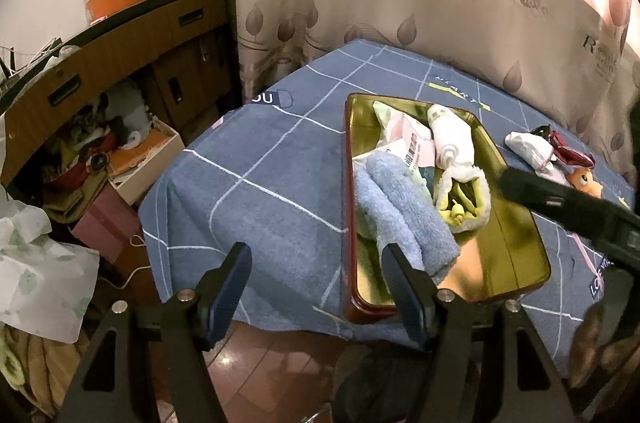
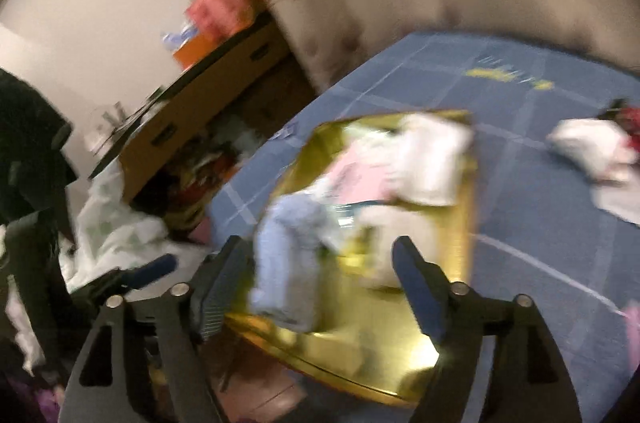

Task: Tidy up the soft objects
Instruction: 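Lower the blue towel into the tray and open the right gripper, then grasp the white sock with the left gripper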

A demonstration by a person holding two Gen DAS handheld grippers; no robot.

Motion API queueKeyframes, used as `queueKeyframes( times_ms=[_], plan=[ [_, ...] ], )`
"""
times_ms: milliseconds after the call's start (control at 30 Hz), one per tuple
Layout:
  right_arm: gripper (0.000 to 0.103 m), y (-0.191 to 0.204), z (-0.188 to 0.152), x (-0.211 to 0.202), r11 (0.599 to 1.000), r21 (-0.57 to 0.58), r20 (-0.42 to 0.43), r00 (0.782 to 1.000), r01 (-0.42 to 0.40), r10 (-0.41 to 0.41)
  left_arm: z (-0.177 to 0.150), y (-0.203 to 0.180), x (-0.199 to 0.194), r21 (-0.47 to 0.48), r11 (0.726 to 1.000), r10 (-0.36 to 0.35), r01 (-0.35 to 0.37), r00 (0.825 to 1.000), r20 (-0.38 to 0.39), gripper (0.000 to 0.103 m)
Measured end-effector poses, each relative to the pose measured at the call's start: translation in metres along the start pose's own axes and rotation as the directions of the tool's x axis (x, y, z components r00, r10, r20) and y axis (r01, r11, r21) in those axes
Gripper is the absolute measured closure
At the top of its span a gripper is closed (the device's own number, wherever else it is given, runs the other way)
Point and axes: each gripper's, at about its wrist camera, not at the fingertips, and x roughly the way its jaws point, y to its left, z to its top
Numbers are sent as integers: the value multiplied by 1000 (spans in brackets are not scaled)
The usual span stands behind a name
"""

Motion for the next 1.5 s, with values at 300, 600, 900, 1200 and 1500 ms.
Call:
queueKeyframes(
  times_ms=[300, 600, 900, 1200, 1500],
  plan=[
    [4, -112, -46, -117, 841, 82, 145, 829, 534, -540, -4, -12, 0, 47, 999, 23, -22, 1000, -6, 34],
    [3, -247, -84, -177, 541, 102, -22, 546, 835, -838, -8, -40, -8, 168, 985, 38, -41, 999, 22, 34],
    [0, -276, -85, -186, 589, 187, -83, 610, 786, -788, 15, -110, -11, 242, 946, -198, 215, 976, -92, 34],
    [0, -271, -91, -190, 655, 224, -43, 679, 722, -733, 86, -223, 45, 106, 875, -432, 473, 860, -272, 34],
    [0, -271, -92, -193, 715, 235, -8, 737, 659, -676, 106, -265, 160, -233, 879, -476, 415, 784, -398, 34]
  ],
)
